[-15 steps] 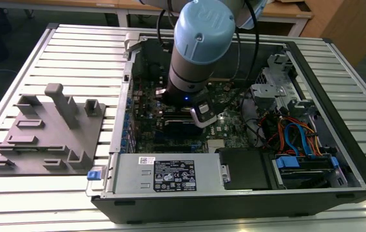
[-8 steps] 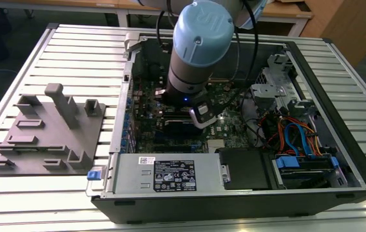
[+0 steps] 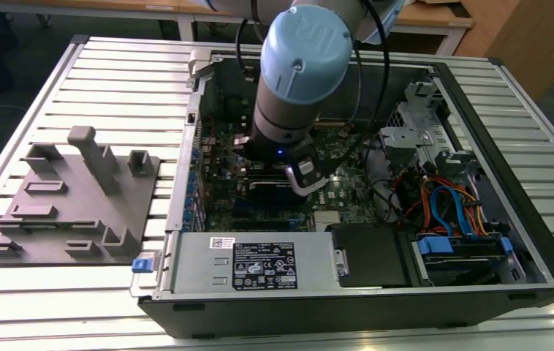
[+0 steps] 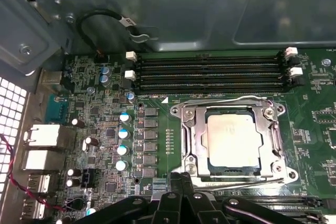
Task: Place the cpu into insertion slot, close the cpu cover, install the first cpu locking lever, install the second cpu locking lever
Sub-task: 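Install the second cpu locking lever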
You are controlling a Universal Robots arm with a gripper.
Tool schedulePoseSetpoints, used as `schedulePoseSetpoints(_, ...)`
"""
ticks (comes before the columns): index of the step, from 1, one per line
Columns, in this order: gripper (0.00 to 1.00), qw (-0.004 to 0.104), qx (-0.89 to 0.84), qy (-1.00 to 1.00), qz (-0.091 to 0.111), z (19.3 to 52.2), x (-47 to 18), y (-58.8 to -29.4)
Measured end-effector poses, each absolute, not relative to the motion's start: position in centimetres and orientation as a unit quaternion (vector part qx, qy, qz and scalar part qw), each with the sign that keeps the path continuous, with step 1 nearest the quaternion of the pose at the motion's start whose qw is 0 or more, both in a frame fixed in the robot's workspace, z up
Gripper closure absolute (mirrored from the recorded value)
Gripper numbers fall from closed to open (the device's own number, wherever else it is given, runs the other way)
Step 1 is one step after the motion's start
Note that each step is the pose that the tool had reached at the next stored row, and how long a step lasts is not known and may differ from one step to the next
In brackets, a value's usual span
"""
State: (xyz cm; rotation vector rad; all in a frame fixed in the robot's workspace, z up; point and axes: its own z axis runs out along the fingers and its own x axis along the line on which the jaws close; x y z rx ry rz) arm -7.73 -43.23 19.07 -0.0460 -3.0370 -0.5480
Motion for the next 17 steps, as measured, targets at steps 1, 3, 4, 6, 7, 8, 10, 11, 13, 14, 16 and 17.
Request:
schedulePoseSetpoints(1, 0.89, 0.028, -0.015, -0.983, -0.178, 19.04, -7.74, -43.23)
schedulePoseSetpoints(3, 0.89, 0.028, -0.015, -0.983, -0.181, 18.98, -7.77, -43.23)
schedulePoseSetpoints(4, 0.89, 0.028, -0.015, -0.983, -0.182, 18.96, -7.79, -43.22)
schedulePoseSetpoints(6, 0.89, 0.028, -0.015, -0.983, -0.183, 18.90, -7.85, -43.22)
schedulePoseSetpoints(7, 0.89, 0.028, -0.015, -0.982, -0.184, 18.85, -7.88, -43.22)
schedulePoseSetpoints(8, 0.89, 0.028, -0.015, -0.982, -0.184, 18.81, -7.92, -43.22)
schedulePoseSetpoints(10, 0.89, 0.028, -0.015, -0.982, -0.185, 18.71, -7.98, -43.23)
schedulePoseSetpoints(11, 0.89, 0.028, -0.015, -0.982, -0.186, 18.66, -7.99, -43.23)
schedulePoseSetpoints(13, 0.89, 0.028, -0.015, -0.982, -0.187, 18.52, -8.02, -43.22)
schedulePoseSetpoints(14, 0.89, 0.028, -0.015, -0.982, -0.187, 18.47, -8.03, -43.22)
schedulePoseSetpoints(16, 0.89, 0.028, -0.015, -0.982, -0.188, 18.44, -8.04, -43.23)
schedulePoseSetpoints(17, 0.89, 0.028, -0.015, -0.982, -0.188, 18.44, -8.06, -43.23)
